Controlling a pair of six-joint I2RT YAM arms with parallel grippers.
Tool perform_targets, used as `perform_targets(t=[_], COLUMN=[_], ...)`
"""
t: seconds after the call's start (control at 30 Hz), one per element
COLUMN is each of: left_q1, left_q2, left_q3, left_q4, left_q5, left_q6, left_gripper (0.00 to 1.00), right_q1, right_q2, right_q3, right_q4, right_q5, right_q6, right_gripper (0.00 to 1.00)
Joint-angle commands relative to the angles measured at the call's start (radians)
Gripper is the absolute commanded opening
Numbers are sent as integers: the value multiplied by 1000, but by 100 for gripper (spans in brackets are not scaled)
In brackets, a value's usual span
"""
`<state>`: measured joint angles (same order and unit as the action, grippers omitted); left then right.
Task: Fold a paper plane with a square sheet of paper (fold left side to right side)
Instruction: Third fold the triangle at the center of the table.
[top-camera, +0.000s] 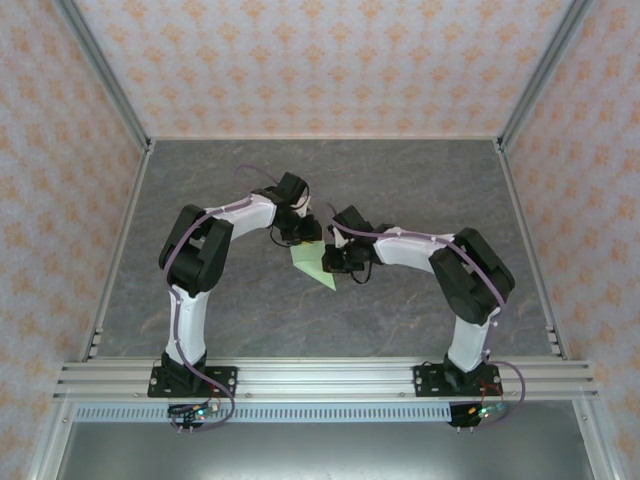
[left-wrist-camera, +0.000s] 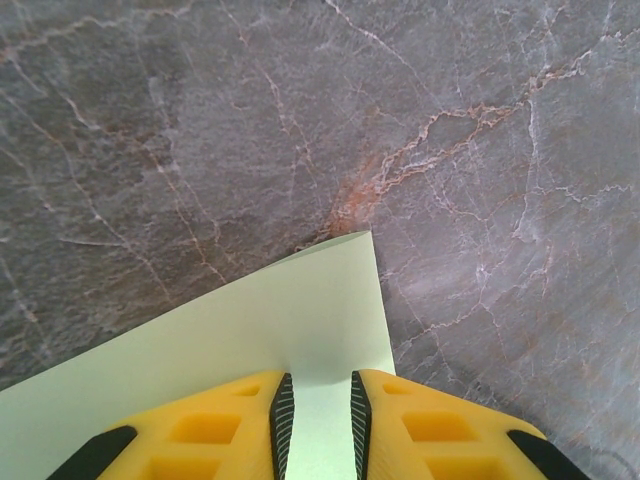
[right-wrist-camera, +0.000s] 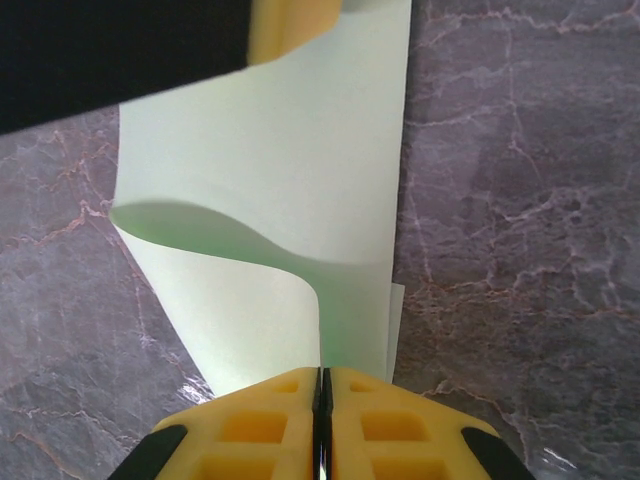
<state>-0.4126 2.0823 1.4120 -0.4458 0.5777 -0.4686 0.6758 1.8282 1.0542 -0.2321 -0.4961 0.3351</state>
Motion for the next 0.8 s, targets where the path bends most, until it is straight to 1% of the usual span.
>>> perform_targets(t=[0.0, 0.77], left_q1=[-21, -26], left_q2=[28, 33], left_q3=[-1, 5], left_q4=[-32, -32], left_q5=[-12, -5], left_q6=[19, 17], left_gripper=[27, 27], right_q1=[-2, -2], right_q2=[22, 64], right_q3=[30, 29], right_q4=[-13, -21], right_q5=[17, 22], right_q6=[-20, -22], right_gripper=[13, 13])
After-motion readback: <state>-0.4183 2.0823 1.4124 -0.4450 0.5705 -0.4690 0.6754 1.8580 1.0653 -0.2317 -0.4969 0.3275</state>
